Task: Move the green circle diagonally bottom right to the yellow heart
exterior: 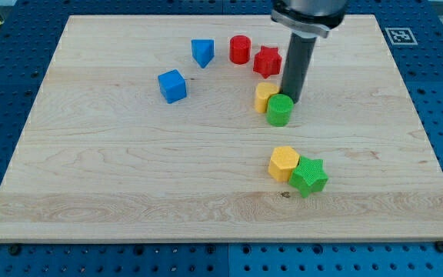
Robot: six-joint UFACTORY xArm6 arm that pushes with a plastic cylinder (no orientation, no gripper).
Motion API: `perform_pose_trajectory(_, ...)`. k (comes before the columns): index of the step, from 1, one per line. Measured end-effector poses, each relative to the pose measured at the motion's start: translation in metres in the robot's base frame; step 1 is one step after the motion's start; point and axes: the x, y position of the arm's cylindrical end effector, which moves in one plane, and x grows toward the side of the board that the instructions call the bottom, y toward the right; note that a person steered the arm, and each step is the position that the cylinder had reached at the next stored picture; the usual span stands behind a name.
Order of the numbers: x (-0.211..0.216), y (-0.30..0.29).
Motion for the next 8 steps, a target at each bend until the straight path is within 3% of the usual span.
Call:
perform_pose_trajectory(3,0.064,-0.058)
perform_pose_trajectory(6,0.075,-0.067)
perform_pose_trajectory(8,0.093,-0.139)
